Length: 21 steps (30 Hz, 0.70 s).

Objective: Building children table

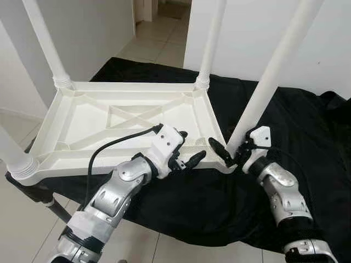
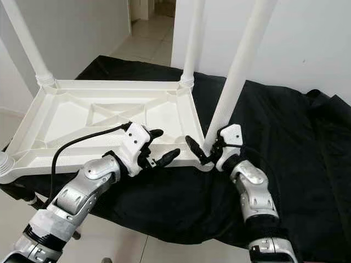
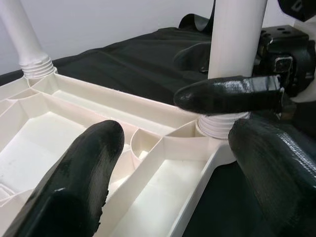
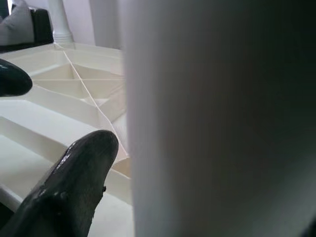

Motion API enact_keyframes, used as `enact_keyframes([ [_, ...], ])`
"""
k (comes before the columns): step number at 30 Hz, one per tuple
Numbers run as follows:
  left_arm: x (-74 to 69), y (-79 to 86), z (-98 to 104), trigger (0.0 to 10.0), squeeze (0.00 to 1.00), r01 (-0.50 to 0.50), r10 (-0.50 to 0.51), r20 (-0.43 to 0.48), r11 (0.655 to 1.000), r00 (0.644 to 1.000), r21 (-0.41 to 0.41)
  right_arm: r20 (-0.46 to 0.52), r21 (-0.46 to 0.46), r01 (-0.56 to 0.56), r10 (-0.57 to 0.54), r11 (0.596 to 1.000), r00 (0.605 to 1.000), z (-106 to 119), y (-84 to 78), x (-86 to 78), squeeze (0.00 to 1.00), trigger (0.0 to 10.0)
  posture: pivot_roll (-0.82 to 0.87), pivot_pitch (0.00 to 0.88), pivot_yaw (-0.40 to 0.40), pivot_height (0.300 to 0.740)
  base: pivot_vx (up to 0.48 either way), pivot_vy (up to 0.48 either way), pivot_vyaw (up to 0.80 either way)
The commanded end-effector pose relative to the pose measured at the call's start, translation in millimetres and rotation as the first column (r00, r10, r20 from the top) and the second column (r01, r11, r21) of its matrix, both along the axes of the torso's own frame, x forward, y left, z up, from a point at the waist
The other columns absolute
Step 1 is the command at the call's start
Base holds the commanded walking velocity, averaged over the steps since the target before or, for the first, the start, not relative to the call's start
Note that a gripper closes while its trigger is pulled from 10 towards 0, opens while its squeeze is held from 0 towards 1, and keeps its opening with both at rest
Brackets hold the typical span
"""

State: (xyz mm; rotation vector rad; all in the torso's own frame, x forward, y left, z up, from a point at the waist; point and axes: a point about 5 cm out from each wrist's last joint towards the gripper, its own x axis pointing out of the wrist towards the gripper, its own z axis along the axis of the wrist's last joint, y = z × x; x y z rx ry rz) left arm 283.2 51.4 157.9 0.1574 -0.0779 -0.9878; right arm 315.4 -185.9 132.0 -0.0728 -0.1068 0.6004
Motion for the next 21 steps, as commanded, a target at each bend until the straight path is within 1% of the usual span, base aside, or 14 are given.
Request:
enact_keyframes([
  [1,-2.3,-4.0,0.6,10.0,0.0,0.082,-0.083,0.009,0.996,0.997,0.028,-0.011,-0.01,-0.011,0.011,1.0,1.0,-2.6,-1.5,0.9,0.0,0.0,0.02,0.0,-0.045,0.74,0.0,0.0,0.0],
  [7,-3.0,-3.2,0.3,10.0,0.0,0.076,-0.077,0.008,0.997,0.997,0.027,-0.029,-0.019,-0.032,0.032,0.999,0.999,-6.3,-6.2,-0.6,0.0,0.0,0.03,0.0,-0.058,0.74,0.0,0.0,0.0],
  [10,-4.3,-3.7,-1.3,10.0,0.0,0.073,-0.073,0.004,0.997,0.997,0.025,-0.04,-0.007,-0.05,0.049,0.999,0.998,-9.6,-11.3,-2.4,0.0,0.0,0.02,0.0,-0.057,0.74,0.0,0.0,0.0],
  [15,-5.5,-4.7,-2.1,10.0,0.0,0.078,-0.078,-0.002,0.997,0.997,0.022,-0.047,0.001,-0.048,0.048,0.999,0.998,-11.7,-14.7,-3.9,0.0,0.0,0.02,0.0,-0.054,0.74,0.0,0.0,0.0],
  [16,-5.6,-4.8,-2.3,10.0,0.0,0.079,-0.079,-0.003,0.997,0.997,0.021,-0.051,0.002,-0.048,0.048,0.999,0.998,-12.6,-15.5,-3.9,0.0,10.0,0.02,0.0,-0.054,0.74,0.0,0.0,0.0],
  [21,-5.6,-3.8,-4.7,10.0,0.0,0.083,-0.083,-0.011,0.996,0.997,0.025,-0.031,0.03,-0.003,0.004,1.0,1.0,-9.9,-16.0,-6.2,0.0,10.0,0.0,0.0,-0.05,0.74,0.0,0.0,0.0],
])
